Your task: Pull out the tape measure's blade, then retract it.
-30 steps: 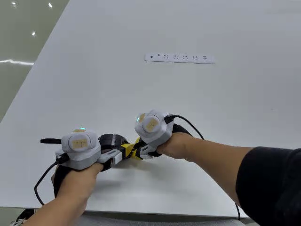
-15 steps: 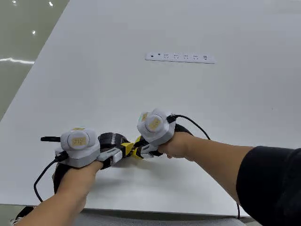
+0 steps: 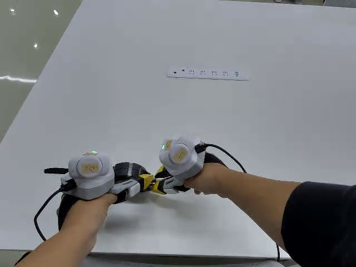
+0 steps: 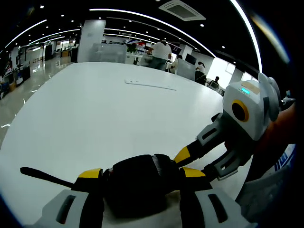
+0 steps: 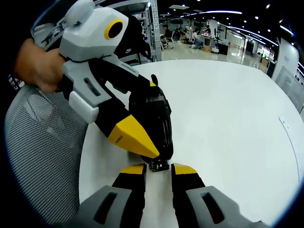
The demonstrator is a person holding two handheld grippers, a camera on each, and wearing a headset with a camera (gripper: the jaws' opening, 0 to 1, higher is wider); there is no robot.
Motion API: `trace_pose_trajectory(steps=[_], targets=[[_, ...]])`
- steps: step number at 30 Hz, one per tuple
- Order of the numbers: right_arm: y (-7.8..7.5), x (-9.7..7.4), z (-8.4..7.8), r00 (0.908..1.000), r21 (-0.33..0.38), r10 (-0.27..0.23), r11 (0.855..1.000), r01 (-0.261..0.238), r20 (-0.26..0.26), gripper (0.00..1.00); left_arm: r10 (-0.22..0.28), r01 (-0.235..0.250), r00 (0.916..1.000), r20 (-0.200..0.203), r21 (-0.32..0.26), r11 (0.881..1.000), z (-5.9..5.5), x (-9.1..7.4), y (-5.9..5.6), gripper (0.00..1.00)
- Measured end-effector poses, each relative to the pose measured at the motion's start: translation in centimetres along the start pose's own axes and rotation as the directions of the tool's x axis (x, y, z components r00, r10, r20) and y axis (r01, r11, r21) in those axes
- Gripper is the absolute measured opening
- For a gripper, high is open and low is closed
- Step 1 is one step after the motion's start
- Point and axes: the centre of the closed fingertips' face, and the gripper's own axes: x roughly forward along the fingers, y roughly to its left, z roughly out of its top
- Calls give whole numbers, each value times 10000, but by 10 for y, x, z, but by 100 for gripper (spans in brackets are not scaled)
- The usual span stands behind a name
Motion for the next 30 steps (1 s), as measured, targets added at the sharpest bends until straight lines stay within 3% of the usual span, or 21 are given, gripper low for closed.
trace_pose_trajectory(steps=[12, 13, 17, 19, 21, 22, 28, 30], targets=[[2, -15, -3, 9998, -47, -180, 9998, 181, 94, 20, -120, 121, 9998, 128, -9, 9999, 9, -12, 6, 63], [8, -30, -4, 9987, -584, -448, 9972, 463, 258, 20, -711, 699, 9974, 131, 745, 9948, 17, -23, 5, 65], [10, -44, -7, 9956, -278, -715, 9969, 733, 597, 22, -1131, 1092, 9935, 163, 1546, 9819, 23, -31, 4, 75], [10, -54, -9, 9931, -82, -890, 9959, 899, 769, 23, -1448, 1424, 9895, -16, 1941, 9706, 22, -37, 1, 77], [11, -66, -11, 9890, 129, -1080, 9941, 1073, 1007, 25, -1579, 1637, 9865, -431, 2746, 9475, 16, -41, 1, 77], [11, -70, -12, 9874, 175, -1159, 9932, 1147, 1074, 25, -1732, 1783, 9839, -431, 2886, 9407, 15, -42, -1, 78], [3, -102, -20, 9674, 734, -1982, 9793, 1887, 1574, 29, -2038, 2046, 9784, -335, 2943, 9336, 9, -51, 2, 91], [2, -111, -23, 9612, 965, -2169, 9745, 2028, 1706, 30, -2412, 2303, 9705, 31, 2856, 9303, 14, -54, -2, 96]])
